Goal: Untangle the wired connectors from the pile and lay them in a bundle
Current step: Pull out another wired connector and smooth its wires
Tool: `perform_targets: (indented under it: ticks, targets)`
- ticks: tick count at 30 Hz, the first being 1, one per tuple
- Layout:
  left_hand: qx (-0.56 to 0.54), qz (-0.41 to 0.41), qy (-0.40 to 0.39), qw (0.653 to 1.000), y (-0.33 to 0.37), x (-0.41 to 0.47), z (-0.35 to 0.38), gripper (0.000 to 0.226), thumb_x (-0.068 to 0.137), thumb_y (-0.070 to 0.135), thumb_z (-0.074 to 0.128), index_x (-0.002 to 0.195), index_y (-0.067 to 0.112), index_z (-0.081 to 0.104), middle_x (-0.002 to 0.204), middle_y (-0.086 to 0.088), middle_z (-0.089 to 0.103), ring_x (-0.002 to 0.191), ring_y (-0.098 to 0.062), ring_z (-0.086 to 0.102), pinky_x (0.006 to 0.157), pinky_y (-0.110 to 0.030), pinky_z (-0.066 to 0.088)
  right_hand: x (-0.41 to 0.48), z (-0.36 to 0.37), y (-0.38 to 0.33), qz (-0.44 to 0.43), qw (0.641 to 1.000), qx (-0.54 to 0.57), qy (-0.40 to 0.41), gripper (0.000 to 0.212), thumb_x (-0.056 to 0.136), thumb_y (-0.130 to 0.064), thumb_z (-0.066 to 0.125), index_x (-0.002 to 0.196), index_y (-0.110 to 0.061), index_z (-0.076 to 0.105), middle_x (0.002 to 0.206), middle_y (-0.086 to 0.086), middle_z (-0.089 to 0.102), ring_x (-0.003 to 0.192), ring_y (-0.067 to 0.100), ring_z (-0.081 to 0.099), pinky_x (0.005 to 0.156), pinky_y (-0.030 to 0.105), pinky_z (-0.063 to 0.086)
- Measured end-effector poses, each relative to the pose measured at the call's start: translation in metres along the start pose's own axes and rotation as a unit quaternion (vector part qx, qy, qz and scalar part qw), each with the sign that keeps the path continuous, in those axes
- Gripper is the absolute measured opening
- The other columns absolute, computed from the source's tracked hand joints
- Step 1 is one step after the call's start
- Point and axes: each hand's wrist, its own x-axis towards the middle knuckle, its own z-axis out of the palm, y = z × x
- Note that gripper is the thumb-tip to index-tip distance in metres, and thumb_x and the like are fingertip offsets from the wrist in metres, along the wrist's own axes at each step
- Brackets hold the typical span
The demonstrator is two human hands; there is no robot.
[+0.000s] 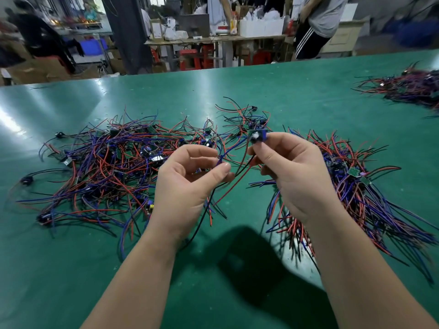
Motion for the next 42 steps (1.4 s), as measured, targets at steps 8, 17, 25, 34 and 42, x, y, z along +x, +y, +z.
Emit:
perform_targets:
  ticks: [8,17,25,34,42]
  targets:
    - [0.382,0.068,0.128,0.913,-0.009,0.01,-0.029,0.029,0.078,0.015,0.077,0.1,0.028,0.062,0.088,0.013,0.066,0.077,0.003,0.061,0.074,-0.012,0.048,0.005,-0.008,-0.008,0.022,0.981,0.189,0.047,0.011,0.071,-0.018,0.065,0.072,-0.018,0.076,0.065,-0.001,0.067,0.056,0.009,0.055,0.051,0.015,0.042]
    - [-0.063,-0.139,-0.049,0.987,0.01,0.001,0.002,0.044,0.066,0.046,0.072,0.099,0.017,0.068,0.086,-0.01,0.074,0.075,-0.02,0.072,0.067,-0.028,0.058,-0.001,0.001,0.004,0.019,0.997,0.009,-0.072,0.014,0.077,-0.015,0.066,0.083,-0.019,0.077,0.068,0.0,0.068,0.058,0.01,0.056,0.055,0.018,0.048]
    - [-0.105,-0.188,-0.037,0.976,0.006,-0.001,0.008,0.018,0.064,0.03,0.07,0.066,0.013,0.075,0.066,-0.006,0.068,0.062,-0.017,0.07,0.058,-0.025,0.056,-0.002,-0.001,0.009,-0.17,0.939,-0.299,-0.028,0.014,0.078,-0.009,0.075,0.085,-0.021,0.073,0.069,-0.022,0.064,0.067,-0.001,0.055,0.069,0.015,0.044]
    - [-0.217,-0.293,-0.045,0.93,0.01,-0.002,0.012,0.02,0.064,0.026,0.068,0.07,0.007,0.066,0.062,-0.004,0.064,0.056,-0.013,0.068,0.052,-0.025,0.056,-0.004,-0.002,0.012,-0.319,0.842,-0.424,0.096,0.024,0.08,-0.022,0.077,0.067,-0.007,0.063,0.071,0.002,0.054,0.055,0.012,0.048,0.055,0.024,0.04]
    - [-0.212,-0.316,-0.085,0.921,0.009,-0.002,0.011,0.032,0.077,0.03,0.06,0.1,0.008,0.065,0.072,0.004,0.066,0.037,0.0,0.037,0.044,-0.017,0.047,-0.003,0.007,0.016,-0.137,0.955,-0.264,-0.02,0.017,0.091,-0.01,0.061,0.102,-0.013,0.073,0.093,-0.008,0.072,0.08,-0.002,0.064,0.075,0.02,0.05]
